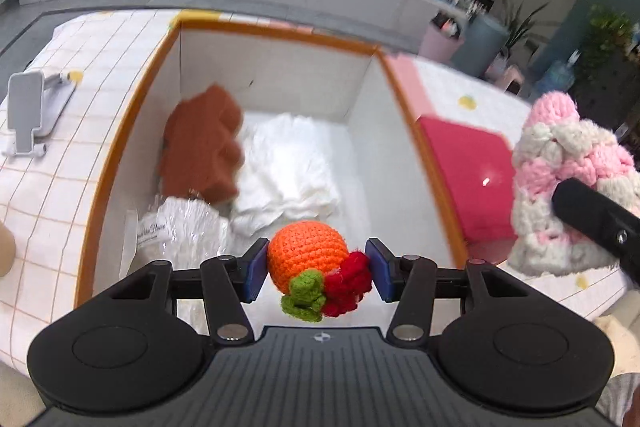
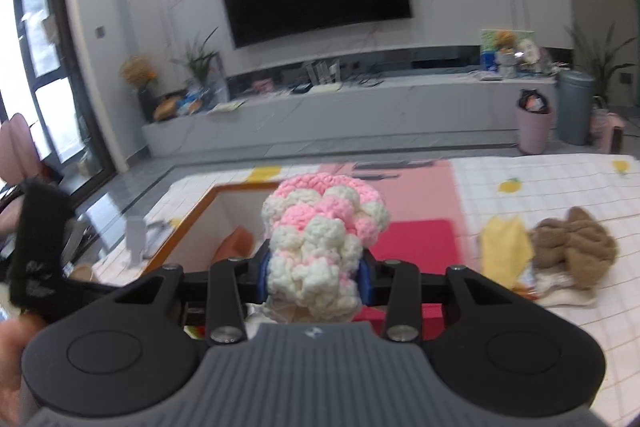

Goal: Organize soft objects
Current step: 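Open the left tool to drop the crocheted fruit into the box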

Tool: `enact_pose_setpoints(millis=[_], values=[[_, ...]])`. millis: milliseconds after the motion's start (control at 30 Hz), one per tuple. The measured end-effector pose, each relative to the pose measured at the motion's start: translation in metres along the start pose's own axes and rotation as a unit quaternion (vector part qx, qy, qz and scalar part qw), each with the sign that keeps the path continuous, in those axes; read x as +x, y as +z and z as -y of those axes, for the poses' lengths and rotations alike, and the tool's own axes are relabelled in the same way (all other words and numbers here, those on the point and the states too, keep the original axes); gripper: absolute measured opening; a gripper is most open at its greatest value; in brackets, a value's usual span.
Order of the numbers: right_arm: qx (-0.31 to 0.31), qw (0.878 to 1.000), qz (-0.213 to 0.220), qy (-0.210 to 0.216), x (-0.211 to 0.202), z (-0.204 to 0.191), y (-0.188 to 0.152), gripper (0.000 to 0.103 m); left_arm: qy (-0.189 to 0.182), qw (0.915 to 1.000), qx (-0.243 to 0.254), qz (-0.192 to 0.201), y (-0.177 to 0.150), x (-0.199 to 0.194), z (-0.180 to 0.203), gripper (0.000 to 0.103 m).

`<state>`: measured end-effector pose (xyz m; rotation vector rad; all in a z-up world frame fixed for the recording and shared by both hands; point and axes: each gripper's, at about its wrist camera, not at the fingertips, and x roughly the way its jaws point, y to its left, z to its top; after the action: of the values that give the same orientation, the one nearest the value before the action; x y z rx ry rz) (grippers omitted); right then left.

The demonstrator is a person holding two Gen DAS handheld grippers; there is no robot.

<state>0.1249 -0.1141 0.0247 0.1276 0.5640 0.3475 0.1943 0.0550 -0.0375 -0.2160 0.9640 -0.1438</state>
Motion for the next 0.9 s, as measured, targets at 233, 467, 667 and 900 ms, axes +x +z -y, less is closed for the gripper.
enact_pose_setpoints(millis=[233, 467, 667, 900], values=[[-0.04, 0.999, -0.019, 0.001, 0.017, -0.008, -0.019, 0.04, 0.03, 0.9988, -0.01, -0.037, -0.011, 0.025, 0.001, 0.062], [-0.025, 0.999, -0.03, -0.002, 0.016, 0.0, -0.021, 0.04, 0.082, 0.9949, -0.054, -0.022, -0.015, 0.008, -0.022, 0.085], [-0.051, 0.998, -0.029, -0.003, 0.011, -0.016, -0.01, 0.04, 0.051, 0.9961, -0.072, 0.003, -0.009, -0.02, -0.026, 0.085], [-0.057, 0.992, -0.111, 0.03, 0.046, -0.047, 0.013, 0.04, 0.139, 0.9865, -0.048, 0.072, -0.006, -0.058, -0.035, 0.086]])
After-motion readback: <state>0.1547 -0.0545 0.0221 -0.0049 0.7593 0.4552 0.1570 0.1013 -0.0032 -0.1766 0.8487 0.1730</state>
